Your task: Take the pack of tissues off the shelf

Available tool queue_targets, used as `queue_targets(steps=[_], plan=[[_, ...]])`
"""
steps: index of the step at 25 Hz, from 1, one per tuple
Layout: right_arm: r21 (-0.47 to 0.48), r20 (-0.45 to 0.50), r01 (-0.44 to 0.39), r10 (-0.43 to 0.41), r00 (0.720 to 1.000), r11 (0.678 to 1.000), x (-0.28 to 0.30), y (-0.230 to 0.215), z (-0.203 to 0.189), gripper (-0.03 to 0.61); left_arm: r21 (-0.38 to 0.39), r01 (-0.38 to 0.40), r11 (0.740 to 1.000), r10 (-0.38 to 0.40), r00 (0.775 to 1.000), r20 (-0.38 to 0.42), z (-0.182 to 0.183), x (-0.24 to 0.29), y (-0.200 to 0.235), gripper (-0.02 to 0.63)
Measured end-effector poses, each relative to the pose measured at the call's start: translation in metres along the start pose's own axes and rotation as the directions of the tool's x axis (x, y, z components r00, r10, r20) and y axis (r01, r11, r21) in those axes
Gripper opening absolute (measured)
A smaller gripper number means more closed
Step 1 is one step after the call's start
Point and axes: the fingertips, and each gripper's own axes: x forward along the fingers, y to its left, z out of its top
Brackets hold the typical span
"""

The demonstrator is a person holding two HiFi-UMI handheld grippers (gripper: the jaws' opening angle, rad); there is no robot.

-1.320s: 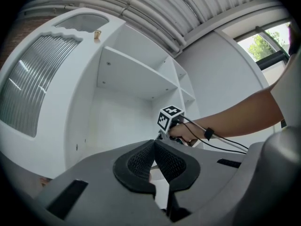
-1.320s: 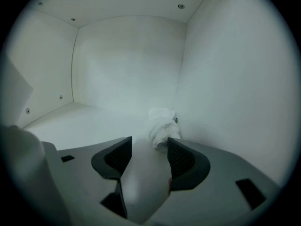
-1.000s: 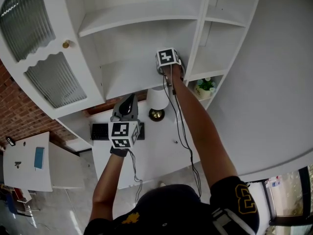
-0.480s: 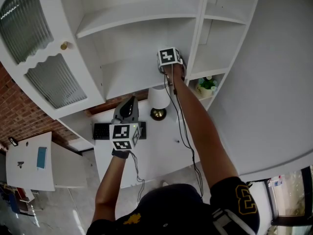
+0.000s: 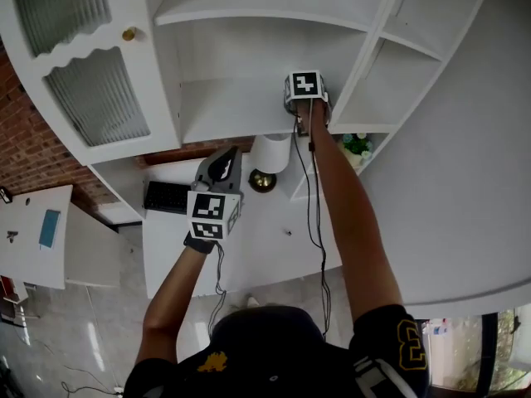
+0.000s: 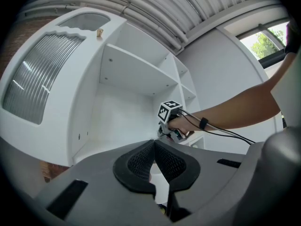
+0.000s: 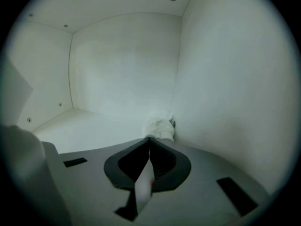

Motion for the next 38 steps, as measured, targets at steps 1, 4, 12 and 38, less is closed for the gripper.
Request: queue_targets(steps=[1,4,12,38], plan=[[0.022,0.010,0.001,-0.002,1.000,1.000,-0.001,-0.001,0.001,0.003,0.000,0.001,1.000,-0.001,1.000,0.002,0.000,-0.001,0.001,0.018],[0.036,0.013,0.013,-0.013,1.000,0.999,0.001,-0.001,0.001,0.003,-0.014,-0.005,1.000,0.005,1.000,0.001,-0.007,-0.006,0.002,0.018],[0.045,0.076,-0.043,0.039,0.996,0.998,-0.001,0.004,0.007,0.005,-0.029,-0.019,0.999,0.019,1.000,-0.022,-0.020,-0.012,0.004,0.018],[0.107,0.190,-0.108,0.087,0.978,0.988,-0.008,0.001,0.015,0.003,-0.012,-0.040,0.999,0.039,0.998,-0.041,-0.026,-0.035,0.011,0.018]])
